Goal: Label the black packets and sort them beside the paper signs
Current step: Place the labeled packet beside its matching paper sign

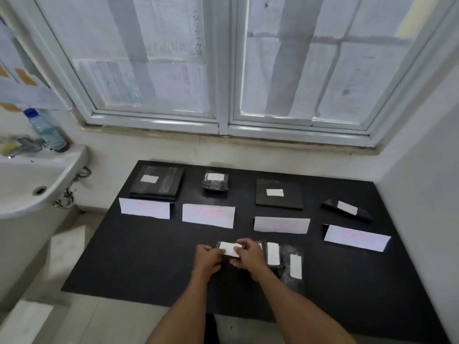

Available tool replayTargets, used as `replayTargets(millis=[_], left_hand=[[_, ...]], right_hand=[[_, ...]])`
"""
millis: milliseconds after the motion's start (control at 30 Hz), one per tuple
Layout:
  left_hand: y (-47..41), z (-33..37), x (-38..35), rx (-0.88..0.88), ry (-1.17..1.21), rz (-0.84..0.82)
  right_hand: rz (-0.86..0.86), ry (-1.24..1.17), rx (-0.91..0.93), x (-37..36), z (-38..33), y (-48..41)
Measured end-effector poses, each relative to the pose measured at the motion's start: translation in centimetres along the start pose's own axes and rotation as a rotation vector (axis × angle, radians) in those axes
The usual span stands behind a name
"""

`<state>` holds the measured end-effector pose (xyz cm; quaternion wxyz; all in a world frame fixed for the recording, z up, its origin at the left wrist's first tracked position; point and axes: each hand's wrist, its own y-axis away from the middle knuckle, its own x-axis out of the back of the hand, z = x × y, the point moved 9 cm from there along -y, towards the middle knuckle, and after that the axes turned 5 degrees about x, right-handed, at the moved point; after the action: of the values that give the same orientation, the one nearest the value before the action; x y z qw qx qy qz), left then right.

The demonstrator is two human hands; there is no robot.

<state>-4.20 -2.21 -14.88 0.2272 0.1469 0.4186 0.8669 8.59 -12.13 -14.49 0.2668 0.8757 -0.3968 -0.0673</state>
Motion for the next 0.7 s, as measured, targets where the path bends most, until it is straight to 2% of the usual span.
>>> replayTargets(millis=[67,200,467,700], left_hand=[[0.8,2.2,-0.4,-0.087,0.073,0.013],[1.9,5.2,-3.2,-0.134,0.103,-0.088],[0.8,10.2,-8.0,-0.198,-0.091,-0.119],[-1.9,14.9,-11.2,-0.285,-0.307,-0.128]], right_hand=[[-0.004,-0.058,0.009,1.5,-1.3,0.1],[0.025,-0.052,0.081,4.8,-3.4,-0.2],[0.182,0.157,0.177,10.7,-7.2,-1.7],[0.313,0.155,0.181,13.4,-9.9,-4.7]])
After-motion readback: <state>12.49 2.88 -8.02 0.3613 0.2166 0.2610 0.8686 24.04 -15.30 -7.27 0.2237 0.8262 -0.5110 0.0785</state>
